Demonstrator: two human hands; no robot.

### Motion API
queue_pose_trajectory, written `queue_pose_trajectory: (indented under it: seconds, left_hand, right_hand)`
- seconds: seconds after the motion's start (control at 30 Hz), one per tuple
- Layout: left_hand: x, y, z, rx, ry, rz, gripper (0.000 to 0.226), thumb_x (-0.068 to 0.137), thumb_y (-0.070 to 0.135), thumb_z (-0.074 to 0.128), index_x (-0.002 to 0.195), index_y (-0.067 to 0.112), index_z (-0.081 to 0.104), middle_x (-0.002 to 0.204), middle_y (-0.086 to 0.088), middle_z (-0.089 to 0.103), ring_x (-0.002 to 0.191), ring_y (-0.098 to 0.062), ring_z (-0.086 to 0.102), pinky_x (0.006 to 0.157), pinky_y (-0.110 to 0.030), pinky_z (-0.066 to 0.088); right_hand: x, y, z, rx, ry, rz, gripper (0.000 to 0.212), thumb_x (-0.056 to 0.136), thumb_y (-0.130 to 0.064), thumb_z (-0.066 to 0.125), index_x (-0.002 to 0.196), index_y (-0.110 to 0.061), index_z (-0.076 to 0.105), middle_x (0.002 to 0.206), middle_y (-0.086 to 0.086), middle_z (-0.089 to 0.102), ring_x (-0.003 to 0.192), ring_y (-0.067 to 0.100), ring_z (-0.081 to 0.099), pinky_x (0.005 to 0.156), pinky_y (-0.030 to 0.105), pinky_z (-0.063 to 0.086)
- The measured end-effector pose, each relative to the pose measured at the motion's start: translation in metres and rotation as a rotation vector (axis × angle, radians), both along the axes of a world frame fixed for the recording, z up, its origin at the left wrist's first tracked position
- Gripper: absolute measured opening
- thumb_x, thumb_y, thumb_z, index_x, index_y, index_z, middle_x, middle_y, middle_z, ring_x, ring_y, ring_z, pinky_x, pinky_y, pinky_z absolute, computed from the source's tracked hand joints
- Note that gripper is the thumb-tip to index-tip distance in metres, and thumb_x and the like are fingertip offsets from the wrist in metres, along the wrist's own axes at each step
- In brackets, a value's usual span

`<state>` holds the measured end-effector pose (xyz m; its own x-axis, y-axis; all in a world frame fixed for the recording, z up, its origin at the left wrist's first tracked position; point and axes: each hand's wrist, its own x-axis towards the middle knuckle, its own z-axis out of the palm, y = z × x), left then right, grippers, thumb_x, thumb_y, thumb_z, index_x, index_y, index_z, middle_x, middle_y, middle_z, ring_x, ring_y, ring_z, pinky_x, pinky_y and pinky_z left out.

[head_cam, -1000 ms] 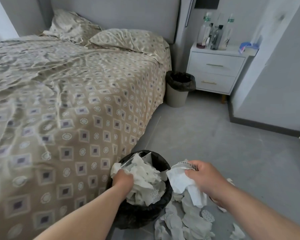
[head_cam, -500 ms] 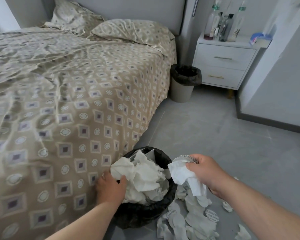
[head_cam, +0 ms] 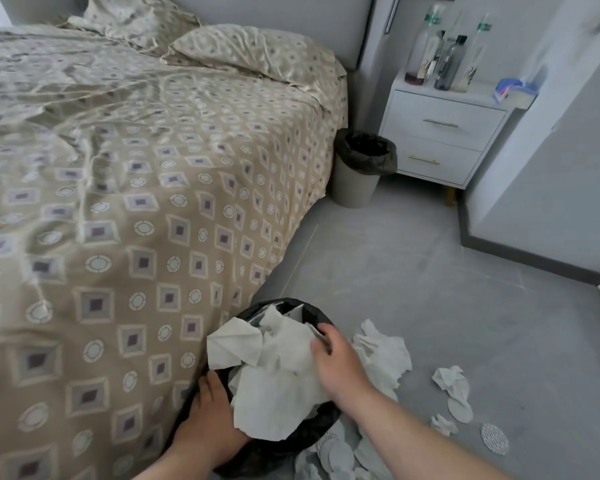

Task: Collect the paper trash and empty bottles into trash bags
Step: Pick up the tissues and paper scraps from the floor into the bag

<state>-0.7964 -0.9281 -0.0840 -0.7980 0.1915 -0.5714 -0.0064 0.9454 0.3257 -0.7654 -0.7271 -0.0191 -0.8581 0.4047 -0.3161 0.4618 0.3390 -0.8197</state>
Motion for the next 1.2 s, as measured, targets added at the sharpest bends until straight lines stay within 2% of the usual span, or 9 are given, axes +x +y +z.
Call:
queue_pose_trajectory:
  seconds: [0.1,0.17,0.23,0.33,0.43,0.67,0.83,1.03,1.2]
  left_hand:
    - [-0.001,0.003,0.002,-0.011,0.000,0.020,0.119,0.075,0.070,0.048,0.145,0.001,-0.021,0.157,-0.018,-0.012,0.146,-0.030,0.002,0.117,-0.041,0.016]
    - [-0.002,0.004,0.007,-0.009,-0.019,0.042,0.130,0.068,0.077,0.051,0.145,0.002,-0.021,0.157,-0.017,-0.013,0.146,-0.030,0.002,0.116,-0.041,0.016]
    - [-0.001,0.004,0.013,-0.004,-0.035,0.040,0.143,0.055,0.086,0.053,0.145,0.002,-0.021,0.158,-0.016,-0.012,0.146,-0.029,0.005,0.116,-0.041,0.019]
    - [-0.003,0.003,0.022,-0.008,-0.029,0.023,0.164,0.025,0.098,0.042,0.145,0.005,-0.022,0.158,-0.014,-0.011,0.146,-0.027,0.008,0.115,-0.040,0.023]
    - [-0.003,0.002,0.021,-0.023,-0.002,0.018,0.156,0.038,0.091,0.054,0.146,0.008,-0.022,0.159,-0.011,-0.010,0.146,-0.025,0.012,0.114,-0.038,0.027]
    - [-0.005,0.001,0.019,-0.013,0.039,0.007,0.149,0.044,0.087,0.054,0.146,0.009,-0.021,0.159,-0.009,-0.009,0.146,-0.023,0.011,0.115,-0.037,0.024]
    - [-0.004,0.003,0.027,0.050,0.056,0.028,0.164,0.023,0.098,0.046,0.147,0.014,-0.019,0.158,-0.008,-0.005,0.145,-0.021,0.013,0.114,-0.037,0.027]
    - [-0.018,0.012,0.035,0.127,0.323,-0.021,0.132,0.062,0.077,0.058,0.144,0.019,-0.027,0.157,-0.003,-0.024,0.147,-0.021,-0.004,0.117,-0.037,0.018]
    - [-0.030,0.017,0.026,-0.016,0.315,-0.307,0.118,0.061,0.088,0.032,0.151,0.023,-0.006,0.159,0.000,-0.015,0.146,-0.017,-0.012,0.118,-0.037,-0.003]
  right_hand:
    - [-0.012,-0.025,-0.023,0.154,-0.121,0.264,0.070,0.091,-0.046,0.053,0.152,-0.031,0.020,0.161,0.003,0.011,0.147,0.021,0.014,0.118,0.036,0.020]
    - [-0.011,-0.029,-0.034,0.268,-0.250,0.448,0.085,0.085,-0.058,0.055,0.152,-0.039,0.006,0.162,-0.001,-0.012,0.149,0.023,-0.005,0.119,0.041,0.014]
    - [-0.010,-0.030,-0.043,0.328,-0.320,0.528,0.097,0.080,-0.062,0.060,0.151,-0.041,-0.002,0.160,-0.001,-0.021,0.149,0.025,-0.011,0.119,0.044,0.013]
    - [-0.012,-0.027,-0.057,0.321,-0.387,0.542,0.109,0.073,-0.059,0.068,0.151,-0.041,-0.006,0.159,0.001,-0.025,0.148,0.028,-0.012,0.119,0.047,0.013]
    - [-0.018,-0.023,-0.073,0.286,-0.421,0.502,0.113,0.070,-0.057,0.072,0.151,-0.041,-0.006,0.159,0.004,-0.023,0.148,0.031,-0.010,0.120,0.046,0.014]
    - [-0.026,-0.029,-0.093,0.338,-0.542,0.530,0.100,0.081,-0.049,0.062,0.152,-0.036,-0.008,0.158,0.011,-0.024,0.147,0.037,-0.007,0.120,0.047,0.015]
    - [-0.021,-0.027,-0.093,0.457,-0.605,0.581,0.087,0.089,-0.041,0.051,0.151,-0.035,-0.010,0.156,0.016,-0.027,0.146,0.040,-0.007,0.115,0.050,0.023]
    - [-0.015,-0.024,-0.087,0.457,-0.554,0.592,0.086,0.092,-0.044,0.052,0.152,-0.034,-0.010,0.157,0.015,-0.025,0.147,0.038,-0.006,0.116,0.048,0.025]
    - [-0.015,-0.017,-0.085,0.424,-0.520,0.589,0.095,0.086,-0.048,0.057,0.151,-0.034,-0.010,0.159,0.012,-0.023,0.148,0.036,-0.005,0.116,0.047,0.025]
